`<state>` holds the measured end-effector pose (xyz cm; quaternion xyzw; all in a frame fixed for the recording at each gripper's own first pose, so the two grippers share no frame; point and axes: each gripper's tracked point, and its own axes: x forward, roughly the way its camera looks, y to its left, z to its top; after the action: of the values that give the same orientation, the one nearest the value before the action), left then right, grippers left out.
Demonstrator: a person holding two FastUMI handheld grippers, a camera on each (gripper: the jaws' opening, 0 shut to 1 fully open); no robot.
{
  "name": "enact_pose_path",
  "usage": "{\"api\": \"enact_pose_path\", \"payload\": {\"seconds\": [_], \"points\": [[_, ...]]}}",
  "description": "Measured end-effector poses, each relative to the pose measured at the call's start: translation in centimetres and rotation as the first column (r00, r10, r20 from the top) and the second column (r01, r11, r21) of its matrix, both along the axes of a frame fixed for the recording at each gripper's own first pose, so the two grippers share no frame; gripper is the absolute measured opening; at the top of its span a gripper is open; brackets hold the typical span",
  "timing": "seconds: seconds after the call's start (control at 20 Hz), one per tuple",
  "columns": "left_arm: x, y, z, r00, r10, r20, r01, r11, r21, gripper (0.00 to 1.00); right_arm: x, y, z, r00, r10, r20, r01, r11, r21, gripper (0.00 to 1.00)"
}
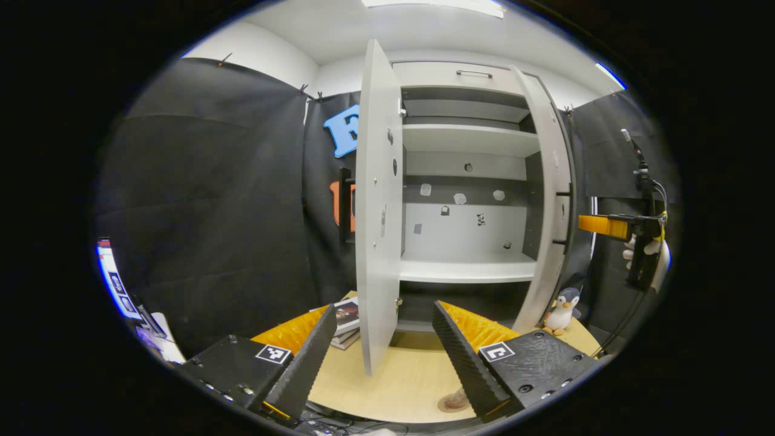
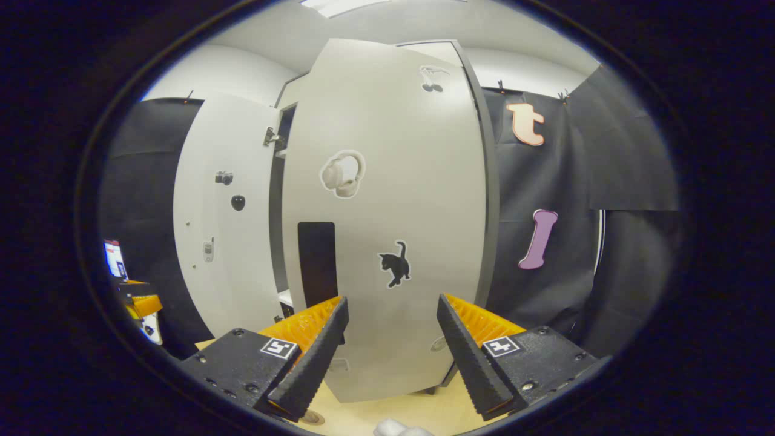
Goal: Grasp the bottle in the cabinet with the left hand and place it on the coaster, then close the right door with the right hand and the left door with the left hand.
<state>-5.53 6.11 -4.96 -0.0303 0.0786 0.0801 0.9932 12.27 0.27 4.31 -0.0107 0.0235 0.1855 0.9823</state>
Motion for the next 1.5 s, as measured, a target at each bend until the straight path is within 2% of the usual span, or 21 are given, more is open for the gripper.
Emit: {"api": "enact_pose_path", "payload": {"seconds": [0.2,0.4,0.75,0.9,0.95,1.0,1.1,1.15,1.2,1.25,1.4,1.45,1.5], "points": [[0.1,0.6,0.1,1.000,-0.006,0.001,0.006,1.000,0.001,0.98,-0.9,0.6,-0.4,1.000,0.000,-0.009,0.000,1.000,-0.004,0.94],[0.6,2.4,0.4,1.000,0.017,0.013,-0.017,1.000,0.015,1.00,-2.0,0.5,-1.2,0.999,-0.024,-0.030,0.024,1.000,0.001,0.97],[2.8,8.2,2.2,0.998,0.016,0.056,-0.017,1.000,0.012,1.00,-4.9,-0.6,-2.6,0.992,-0.116,-0.056,0.118,0.993,0.021,0.97],[4.5,11.5,3.0,0.997,0.019,0.073,-0.021,0.999,0.036,1.00,-6.5,-1.1,-3.3,0.983,-0.167,-0.080,0.170,0.985,0.024,0.97],[5.1,12.4,2.9,0.997,0.016,0.072,-0.018,0.999,0.035,0.97,-7.1,-1.3,-3.5,0.979,-0.188,-0.080,0.190,0.982,0.020,0.97],[5.6,13.2,3.1,0.997,0.013,0.070,-0.016,0.999,0.037,1.00,-7.8,-1.4,-3.7,0.975,-0.206,-0.080,0.208,0.978,0.016,0.98],[7.0,15.1,3.5,0.997,0.013,0.071,-0.017,0.998,0.056,1.00,-9.3,-1.4,-4.3,0.968,-0.240,-0.075,0.242,0.970,0.013,0.98],[7.6,15.7,3.6,0.997,0.011,0.071,-0.015,0.998,0.067,0.97,-10.0,-1.5,-4.8,0.964,-0.255,-0.077,0.257,0.966,0.014,0.98],[8.3,16.5,3.9,0.997,0.012,0.075,-0.018,0.997,0.081,1.00,-10.7,-1.4,-5.4,0.960,-0.265,-0.087,0.267,0.963,0.017,0.97],[9.0,17.0,4.4,0.996,0.011,0.083,-0.019,0.995,0.095,0.97,-11.5,-1.0,-6.2,0.958,-0.267,-0.102,0.271,0.962,0.027,0.96],[11.5,17.8,5.5,0.995,-0.003,0.099,-0.010,0.992,0.122,1.00,-13.6,0.2,-8.5,0.954,-0.260,-0.152,0.266,0.964,0.023,0.97],[12.2,17.9,5.9,0.994,-0.004,0.108,-0.009,0.992,0.125,0.94,-14.3,0.1,-9.2,0.950,-0.267,-0.163,0.271,0.963,0.003,0.97],[12.9,17.9,6.2,0.993,-0.006,0.114,-0.008,0.992,0.122,0.94,-14.8,0.0,-9.6,0.947,-0.274,-0.168,0.276,0.961,-0.011,0.97]]}}
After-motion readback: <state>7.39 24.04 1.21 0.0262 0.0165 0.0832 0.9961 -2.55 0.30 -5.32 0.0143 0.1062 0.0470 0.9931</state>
